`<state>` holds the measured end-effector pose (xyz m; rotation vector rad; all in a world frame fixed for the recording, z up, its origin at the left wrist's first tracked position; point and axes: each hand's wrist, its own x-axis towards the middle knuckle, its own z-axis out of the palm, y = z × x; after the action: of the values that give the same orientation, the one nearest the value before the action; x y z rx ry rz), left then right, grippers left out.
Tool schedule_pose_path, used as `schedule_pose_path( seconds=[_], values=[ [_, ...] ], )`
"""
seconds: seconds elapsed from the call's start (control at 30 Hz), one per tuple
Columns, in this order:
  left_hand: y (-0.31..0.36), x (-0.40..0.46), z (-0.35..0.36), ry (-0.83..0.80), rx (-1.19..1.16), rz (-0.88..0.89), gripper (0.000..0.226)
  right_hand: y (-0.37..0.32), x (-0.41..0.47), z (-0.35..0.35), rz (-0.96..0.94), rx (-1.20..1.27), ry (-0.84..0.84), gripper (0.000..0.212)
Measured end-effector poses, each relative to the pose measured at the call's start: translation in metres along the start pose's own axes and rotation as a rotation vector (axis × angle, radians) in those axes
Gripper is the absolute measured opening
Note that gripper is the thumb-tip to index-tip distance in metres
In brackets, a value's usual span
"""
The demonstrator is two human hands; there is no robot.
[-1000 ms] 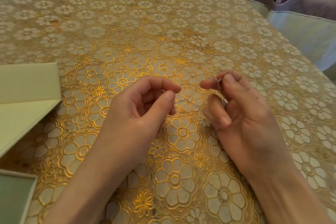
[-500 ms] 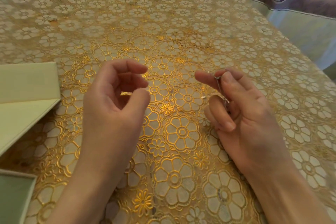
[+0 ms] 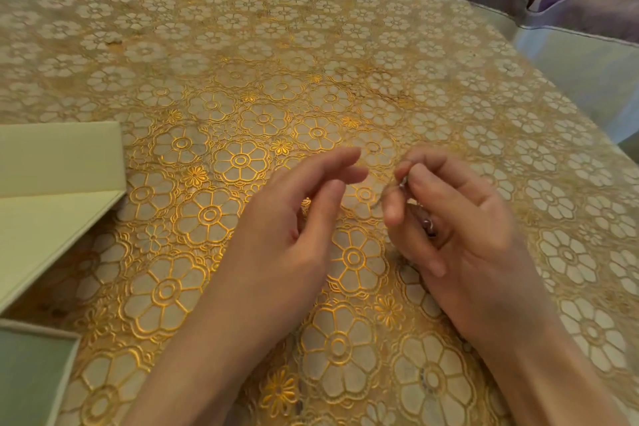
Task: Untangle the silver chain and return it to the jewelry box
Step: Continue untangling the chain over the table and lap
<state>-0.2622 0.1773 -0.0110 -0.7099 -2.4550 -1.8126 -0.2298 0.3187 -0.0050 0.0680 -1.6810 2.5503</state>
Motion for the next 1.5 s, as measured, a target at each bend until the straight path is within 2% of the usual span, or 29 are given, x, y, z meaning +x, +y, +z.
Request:
schedule_pose_path(
  seconds=[0.07, 0.2, 0.27, 0.4, 0.47, 0.57, 0.63, 0.7, 0.9, 1.07, 1.23, 1.37, 1.5],
  values=[
    [-0.002, 0.0, 0.0, -0.027, 0.033, -0.013, 0.032, -0.001, -0.001, 0.0, 0.022, -0.017, -0.037, 0.019],
    [0.001, 0.0, 0.001, -0.032, 0.084, 0.029, 0.021, -0.002, -0.001, -0.001, 0.037, -0.064, -0.116, 0.008],
    [0.003, 0.0, -0.001, -0.03, 0.054, 0.03, 0.016, -0.002, -0.001, -0.002, 0.042, -0.087, -0.142, 0.01],
    [0.001, -0.001, -0.003, -0.033, 0.03, 0.001, 0.006, -0.001, 0.0, -0.002, 0.056, -0.091, -0.132, 0.007],
    [0.001, -0.002, -0.003, -0.024, 0.015, -0.007, 0.012, -0.001, -0.001, -0.003, 0.052, -0.094, -0.128, 0.008],
    [0.003, -0.002, -0.006, 0.012, -0.212, -0.065, 0.02, -0.001, 0.0, -0.002, 0.055, -0.101, -0.114, 0.01],
    [0.004, 0.001, -0.009, 0.015, -0.43, -0.086, 0.015, -0.002, 0.0, -0.002, 0.049, -0.109, -0.105, 0.011],
    [0.002, 0.003, -0.01, 0.0, -0.541, -0.098, 0.012, -0.002, -0.001, -0.001, 0.044, -0.13, -0.091, 0.011],
    [0.002, 0.002, -0.009, 0.106, -0.637, -0.1, 0.01, 0.001, 0.0, 0.0, 0.018, -0.124, -0.064, 0.01],
    [0.003, 0.001, -0.009, 0.189, -0.513, -0.031, 0.011, 0.005, 0.002, -0.001, -0.022, -0.135, -0.004, 0.009],
    [0.007, 0.002, -0.01, 0.158, -0.754, 0.006, 0.01, 0.005, 0.004, -0.001, -0.039, -0.19, 0.043, 0.007],
    [0.008, 0.002, -0.012, 0.159, -0.819, -0.003, 0.013, 0.007, 0.004, 0.001, -0.054, -0.257, 0.034, 0.011],
    [0.008, 0.002, -0.015, 0.168, -0.821, -0.041, 0.017, 0.007, 0.003, 0.004, -0.064, -0.293, 0.006, 0.007]
  ],
)
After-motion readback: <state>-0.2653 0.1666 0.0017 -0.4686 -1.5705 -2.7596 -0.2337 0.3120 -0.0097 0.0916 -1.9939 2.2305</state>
